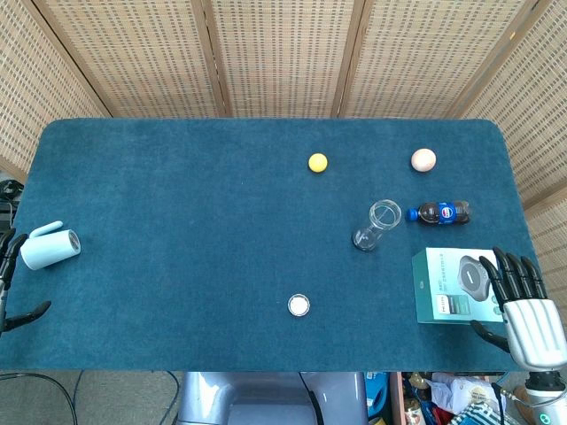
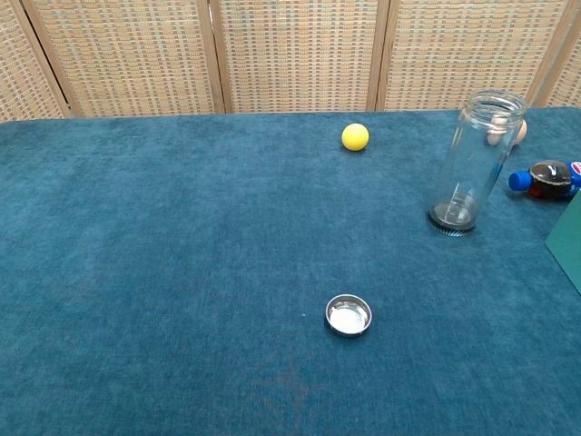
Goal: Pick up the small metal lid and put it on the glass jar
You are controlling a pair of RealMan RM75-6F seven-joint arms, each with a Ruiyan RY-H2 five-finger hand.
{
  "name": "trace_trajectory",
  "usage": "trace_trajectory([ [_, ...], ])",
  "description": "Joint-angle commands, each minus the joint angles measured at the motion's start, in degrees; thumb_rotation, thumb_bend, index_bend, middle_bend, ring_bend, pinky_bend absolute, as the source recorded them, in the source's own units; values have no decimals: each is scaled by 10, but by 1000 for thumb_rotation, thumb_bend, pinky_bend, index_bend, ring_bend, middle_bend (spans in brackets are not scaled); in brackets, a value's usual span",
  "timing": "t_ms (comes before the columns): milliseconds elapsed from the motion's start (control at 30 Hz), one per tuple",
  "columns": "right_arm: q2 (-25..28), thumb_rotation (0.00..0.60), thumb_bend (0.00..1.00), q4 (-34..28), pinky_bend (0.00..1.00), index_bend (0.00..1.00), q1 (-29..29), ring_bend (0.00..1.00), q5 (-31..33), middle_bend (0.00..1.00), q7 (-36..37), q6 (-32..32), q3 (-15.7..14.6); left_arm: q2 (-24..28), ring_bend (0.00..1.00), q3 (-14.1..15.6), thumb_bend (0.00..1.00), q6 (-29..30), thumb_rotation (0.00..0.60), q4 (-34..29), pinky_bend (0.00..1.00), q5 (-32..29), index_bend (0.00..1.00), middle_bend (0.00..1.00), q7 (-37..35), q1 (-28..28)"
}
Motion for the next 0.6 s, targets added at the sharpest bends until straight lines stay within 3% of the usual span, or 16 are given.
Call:
trace_trajectory([
  [33, -1, 600, 0, -1, 0, 0, 0, 0, -2, 0, -3, -1, -1, 0, 0, 0, 107, -1, 600, 0, 0, 0, 0, 0, 0, 0],
  [200, -2, 600, 0, -2, 0, 3, 0, 0, -7, 0, -9, -2, -4, -1, 0, -2, 107, -2, 600, 2, 0, -2, 0, 0, -1, 0],
  [367, -6, 600, 0, -7, 0, 124, 10, 0, -35, 0, -25, -18, -15, -2, 0, -4, 107, -6, 600, 2, 0, -7, 0, 0, -1, -1],
  [600, -17, 600, 0, -26, 0, 268, 94, 0, -115, 0, -31, -125, -24, -3, 0, -11, 107, -18, 600, 4, 0, -17, 0, 0, -1, -9],
])
